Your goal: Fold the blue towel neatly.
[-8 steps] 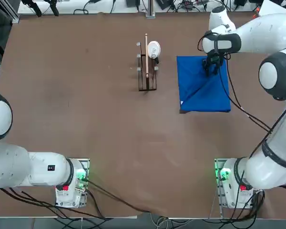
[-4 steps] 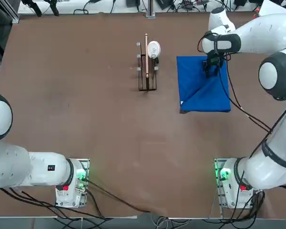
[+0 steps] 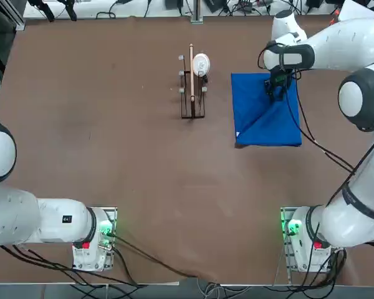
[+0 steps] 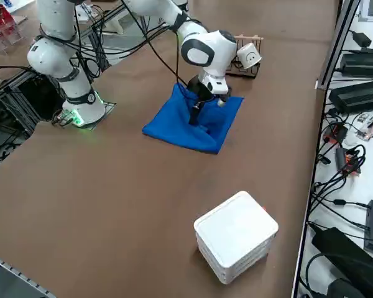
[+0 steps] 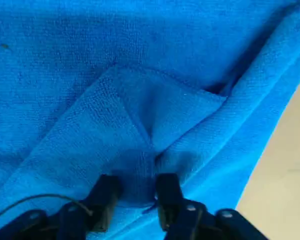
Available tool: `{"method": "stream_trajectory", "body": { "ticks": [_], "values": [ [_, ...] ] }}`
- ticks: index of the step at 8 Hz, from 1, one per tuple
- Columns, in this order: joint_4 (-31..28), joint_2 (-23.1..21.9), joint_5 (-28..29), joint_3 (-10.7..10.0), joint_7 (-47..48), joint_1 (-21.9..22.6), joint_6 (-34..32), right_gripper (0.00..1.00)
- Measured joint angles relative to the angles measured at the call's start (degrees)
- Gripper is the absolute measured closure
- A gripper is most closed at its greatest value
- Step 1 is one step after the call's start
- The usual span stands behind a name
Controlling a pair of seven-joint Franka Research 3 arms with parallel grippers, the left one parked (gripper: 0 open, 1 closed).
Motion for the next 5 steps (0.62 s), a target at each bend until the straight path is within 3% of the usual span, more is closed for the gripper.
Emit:
{"method": "stream_trajectory", "body": {
  "ticks": [5],
  "values": [
    [1.4, -0.3, 0.0, 0.2, 0.0, 0.0, -0.1, 0.55]
  ]
}}
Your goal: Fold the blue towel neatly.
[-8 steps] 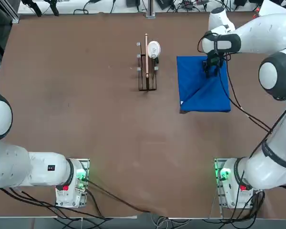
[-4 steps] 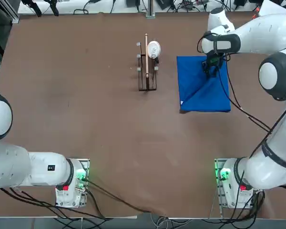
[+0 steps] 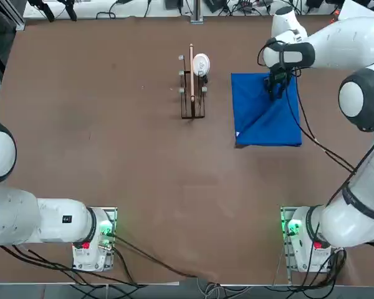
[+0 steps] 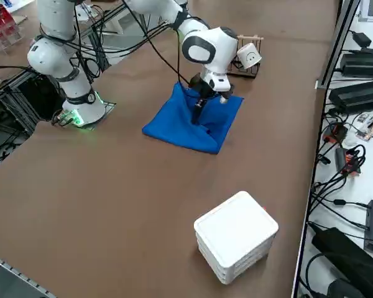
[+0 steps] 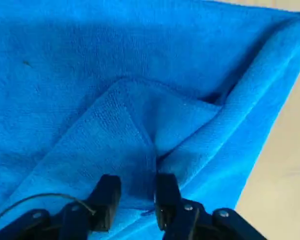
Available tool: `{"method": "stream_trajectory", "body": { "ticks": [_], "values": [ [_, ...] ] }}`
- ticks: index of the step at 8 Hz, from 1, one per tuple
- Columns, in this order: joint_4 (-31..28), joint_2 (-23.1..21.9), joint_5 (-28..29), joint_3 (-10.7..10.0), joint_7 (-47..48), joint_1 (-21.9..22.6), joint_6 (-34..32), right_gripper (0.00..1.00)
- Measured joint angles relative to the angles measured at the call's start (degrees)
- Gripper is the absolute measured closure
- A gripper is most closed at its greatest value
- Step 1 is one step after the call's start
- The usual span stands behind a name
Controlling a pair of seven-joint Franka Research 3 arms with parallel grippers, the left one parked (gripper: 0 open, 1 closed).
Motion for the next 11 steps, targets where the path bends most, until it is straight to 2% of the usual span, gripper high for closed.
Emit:
{"method": "stream_trajectory", "body": {
  "ticks": [5, 7, 10, 11],
  "values": [
    [0.1, 0.5, 0.0, 0.0, 0.0, 0.0, -1.3, 0.62],
    [0.2, 0.5, 0.0, 0.0, 0.0, 0.0, -1.4, 0.69],
    [0.8, 0.4, 0.0, 0.1, 0.0, 0.0, -1.4, 0.73],
    [1.1, 0.4, 0.0, 0.1, 0.0, 0.1, -1.4, 0.84]
  ]
}}
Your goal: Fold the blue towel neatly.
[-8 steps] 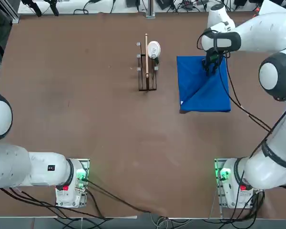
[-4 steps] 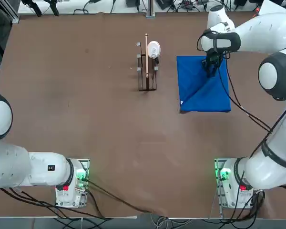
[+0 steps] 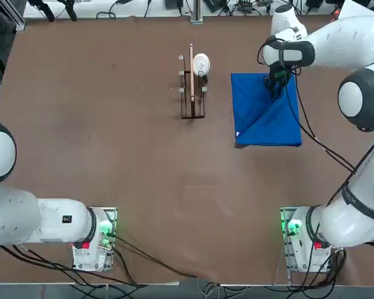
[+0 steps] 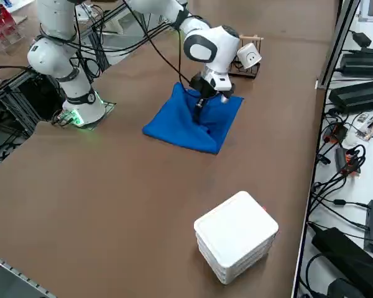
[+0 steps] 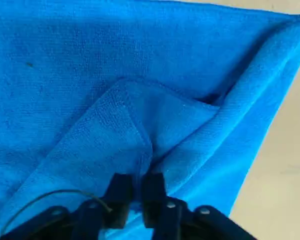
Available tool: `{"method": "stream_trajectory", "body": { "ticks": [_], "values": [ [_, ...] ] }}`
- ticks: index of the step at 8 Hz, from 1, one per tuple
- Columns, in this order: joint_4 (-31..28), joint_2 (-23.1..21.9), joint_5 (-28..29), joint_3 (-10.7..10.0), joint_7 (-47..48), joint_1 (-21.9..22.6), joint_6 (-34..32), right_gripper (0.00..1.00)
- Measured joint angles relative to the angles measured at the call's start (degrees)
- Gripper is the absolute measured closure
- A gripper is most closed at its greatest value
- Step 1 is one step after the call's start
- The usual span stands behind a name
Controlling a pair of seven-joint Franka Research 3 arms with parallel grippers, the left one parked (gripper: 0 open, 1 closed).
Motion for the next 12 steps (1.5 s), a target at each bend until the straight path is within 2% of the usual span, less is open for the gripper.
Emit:
{"method": "stream_trajectory", "body": {
  "ticks": [1, 2, 6, 12],
  "values": [
    [0.1, 0.0, 0.0, 0.1, 0.0, 0.1, 0.0, 0.94],
    [0.1, 0.0, 0.0, 0.1, 0.0, 0.1, 0.0, 0.98],
    [0.7, 0.0, 0.0, 0.3, 1.3, 0.4, 0.0, 0.98],
    [7.3, 0.0, 0.9, 0.8, 3.9, 4.5, -0.9, 0.98]
  ]
}}
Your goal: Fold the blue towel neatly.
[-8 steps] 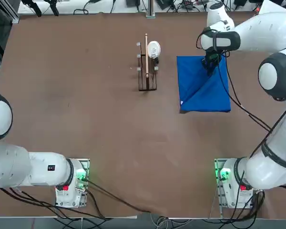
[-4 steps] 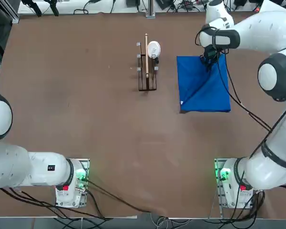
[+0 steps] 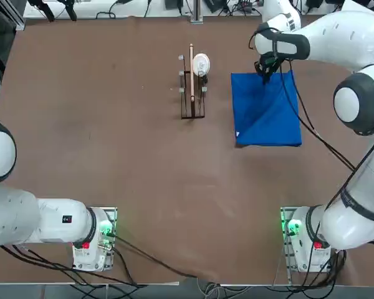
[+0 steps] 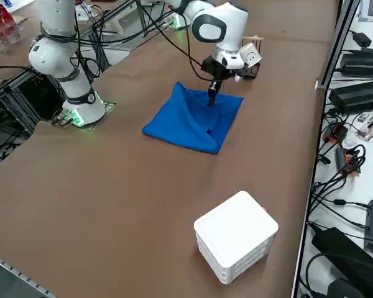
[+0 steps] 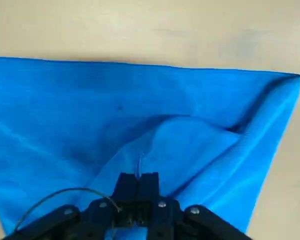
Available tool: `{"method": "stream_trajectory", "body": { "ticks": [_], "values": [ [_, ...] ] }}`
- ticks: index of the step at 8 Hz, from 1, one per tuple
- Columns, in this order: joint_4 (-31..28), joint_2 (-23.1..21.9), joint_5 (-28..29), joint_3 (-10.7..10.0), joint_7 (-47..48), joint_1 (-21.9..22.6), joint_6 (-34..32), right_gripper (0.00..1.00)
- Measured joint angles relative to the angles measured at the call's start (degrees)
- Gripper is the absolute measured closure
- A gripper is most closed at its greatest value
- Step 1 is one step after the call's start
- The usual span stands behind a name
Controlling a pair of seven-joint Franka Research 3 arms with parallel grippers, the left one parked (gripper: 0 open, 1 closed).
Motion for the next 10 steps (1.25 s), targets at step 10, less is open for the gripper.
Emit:
{"method": "stream_trajectory", "body": {
  "ticks": [10],
  "values": [
    [13.0, 8.8, 1.5, 0.0, 1.8, 6.2, 0.2, 0.98]
  ]
}}
